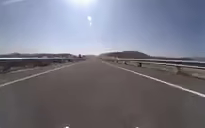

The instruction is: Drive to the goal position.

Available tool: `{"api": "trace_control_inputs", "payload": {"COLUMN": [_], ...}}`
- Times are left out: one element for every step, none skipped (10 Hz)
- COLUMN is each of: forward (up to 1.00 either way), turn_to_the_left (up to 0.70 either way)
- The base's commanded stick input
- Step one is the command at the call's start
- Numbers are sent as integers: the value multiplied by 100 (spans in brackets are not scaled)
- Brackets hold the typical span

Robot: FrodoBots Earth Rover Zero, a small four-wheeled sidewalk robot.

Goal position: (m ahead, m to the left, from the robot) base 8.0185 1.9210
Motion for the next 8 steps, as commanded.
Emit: {"api": "trace_control_inputs", "payload": {"forward": [70, 70, 70, 70, 70, 70, 70, 70], "turn_to_the_left": [0, 0, 0, 0, 0, 0, 0, 0]}}
